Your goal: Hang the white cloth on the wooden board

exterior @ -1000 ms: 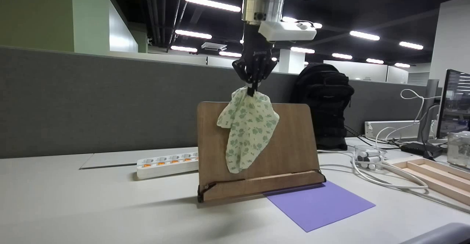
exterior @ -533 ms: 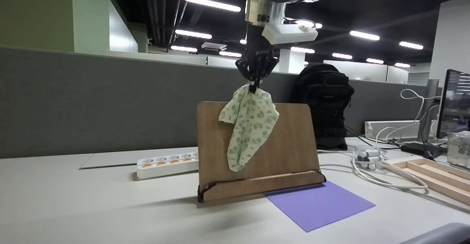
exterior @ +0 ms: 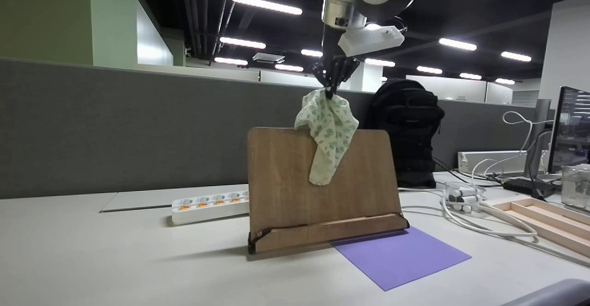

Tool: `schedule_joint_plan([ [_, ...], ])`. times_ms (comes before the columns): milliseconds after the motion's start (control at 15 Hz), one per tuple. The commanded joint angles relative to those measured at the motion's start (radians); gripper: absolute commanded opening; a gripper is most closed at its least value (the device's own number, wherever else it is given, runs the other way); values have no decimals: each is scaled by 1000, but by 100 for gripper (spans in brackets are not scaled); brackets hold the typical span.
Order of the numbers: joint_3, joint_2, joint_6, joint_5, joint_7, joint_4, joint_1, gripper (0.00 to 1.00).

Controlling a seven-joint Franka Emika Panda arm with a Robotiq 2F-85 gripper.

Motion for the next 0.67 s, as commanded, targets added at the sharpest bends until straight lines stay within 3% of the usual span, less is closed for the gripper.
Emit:
schedule_joint_plan([
  [0,18,70,-11,-91,138,77,-33,1],
  [267,15,135,-34,-102,187,116,-21,1],
  [333,16,149,-47,-91,185,122,-16,28],
  [400,16,159,-51,-95,193,128,-14,29],
  [600,16,179,-64,-100,212,145,-8,47],
])
